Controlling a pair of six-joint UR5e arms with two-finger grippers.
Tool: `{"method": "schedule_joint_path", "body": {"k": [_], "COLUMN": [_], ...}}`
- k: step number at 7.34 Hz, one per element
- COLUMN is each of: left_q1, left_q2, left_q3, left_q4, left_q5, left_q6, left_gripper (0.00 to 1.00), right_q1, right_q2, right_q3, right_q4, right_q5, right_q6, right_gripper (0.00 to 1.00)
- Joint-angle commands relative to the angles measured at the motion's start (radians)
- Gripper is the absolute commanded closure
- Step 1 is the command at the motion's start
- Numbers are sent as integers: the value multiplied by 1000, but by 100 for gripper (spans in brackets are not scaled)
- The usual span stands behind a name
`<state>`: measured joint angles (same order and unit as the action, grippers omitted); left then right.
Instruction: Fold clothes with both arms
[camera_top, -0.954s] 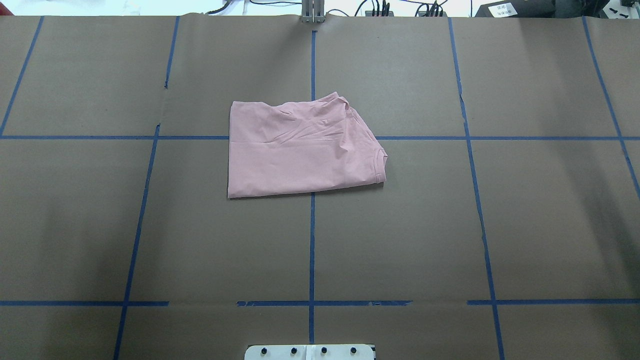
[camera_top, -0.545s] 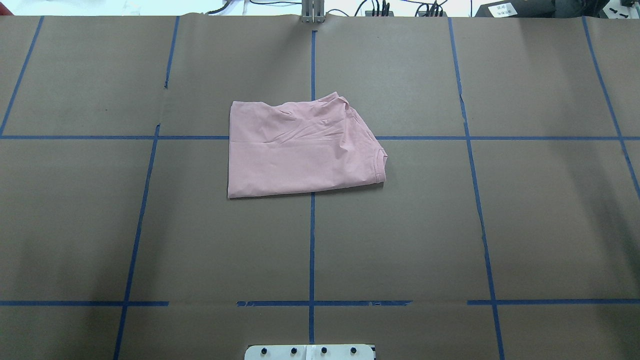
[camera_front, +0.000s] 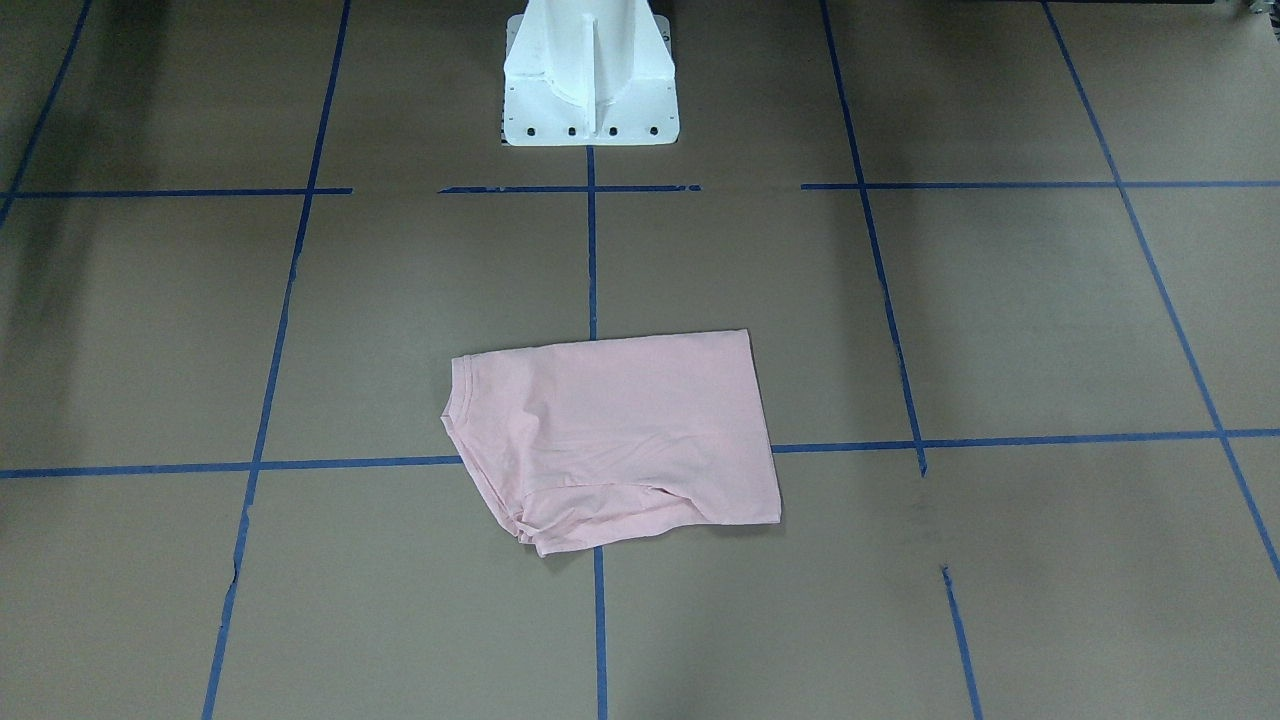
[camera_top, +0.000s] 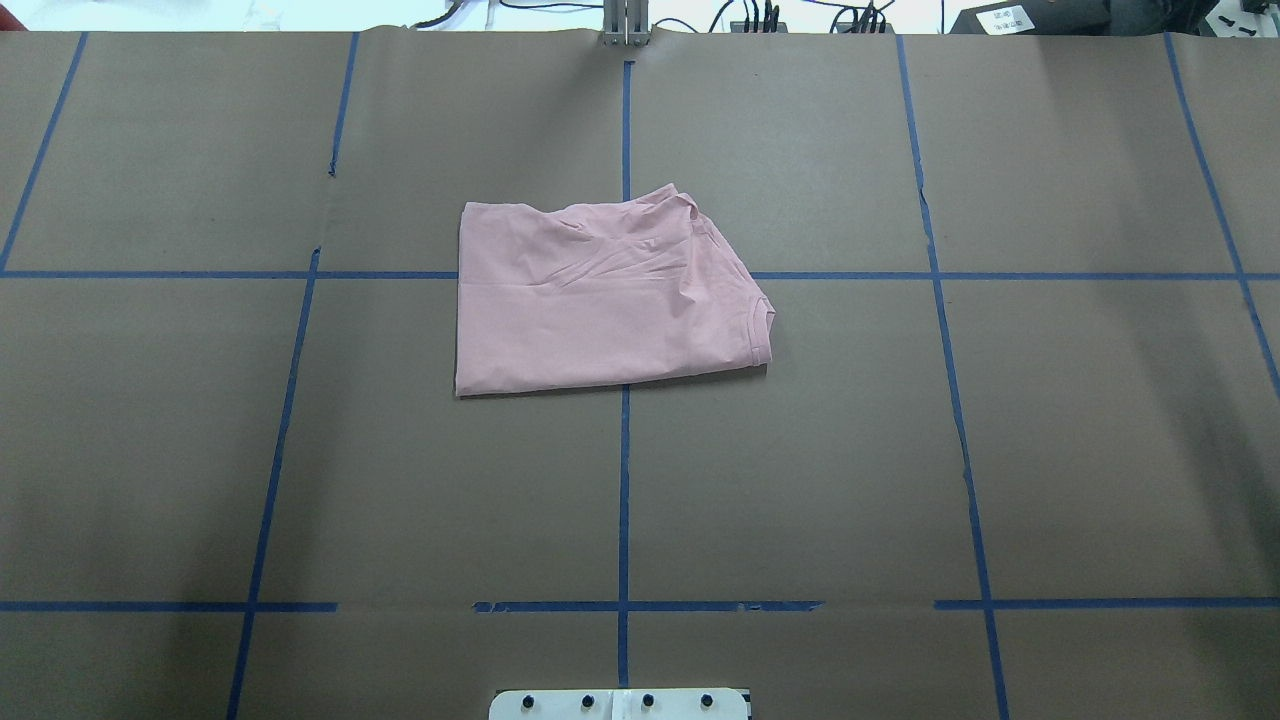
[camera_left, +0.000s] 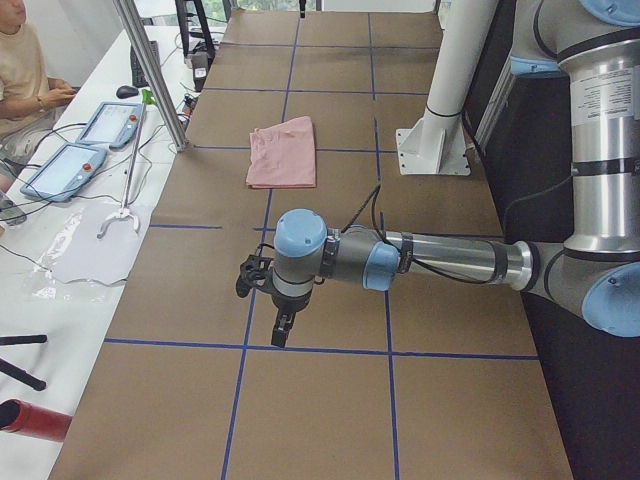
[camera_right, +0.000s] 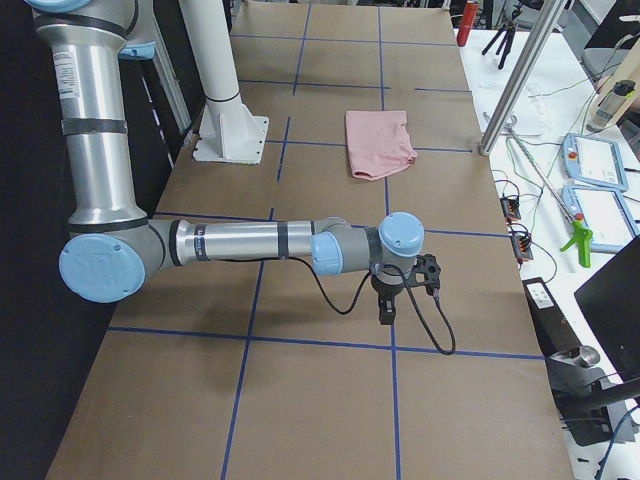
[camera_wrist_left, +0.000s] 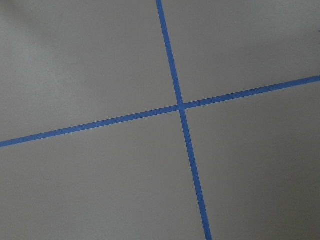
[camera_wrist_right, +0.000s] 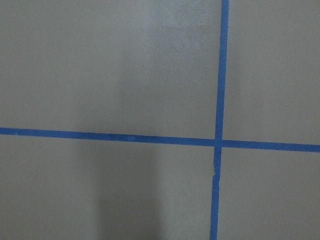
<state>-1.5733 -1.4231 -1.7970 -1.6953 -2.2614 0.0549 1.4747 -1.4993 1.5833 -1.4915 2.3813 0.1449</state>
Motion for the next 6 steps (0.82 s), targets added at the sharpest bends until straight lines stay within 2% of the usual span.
{"method": "schedule_joint_path", "body": {"k": [1,2,3,4,6], "left_q1": [1,1,1,1,1], "left_q2": [6,3,-8,-31,-20], "left_q3": [13,13,-4,4,4], "left_q4": [3,50,172,236,232], "left_q5": [3,2,-1,2,-1], "left_q6": [2,2,0,-6,-6], "left_gripper": [0,0,0,0,0], "right_q1": [7,7,7,7,7], "right_q2": [-27,-27,-28,-27,-33], "right_q3": [52,53,55,53,58], "right_q4": [-38,-36,-35,-35,-33], "right_q5": [-8,-8,-8,-10,-10], "right_q6": [-1,-1,-1,-1,-1], "right_gripper": [0,0,0,0,0]}}
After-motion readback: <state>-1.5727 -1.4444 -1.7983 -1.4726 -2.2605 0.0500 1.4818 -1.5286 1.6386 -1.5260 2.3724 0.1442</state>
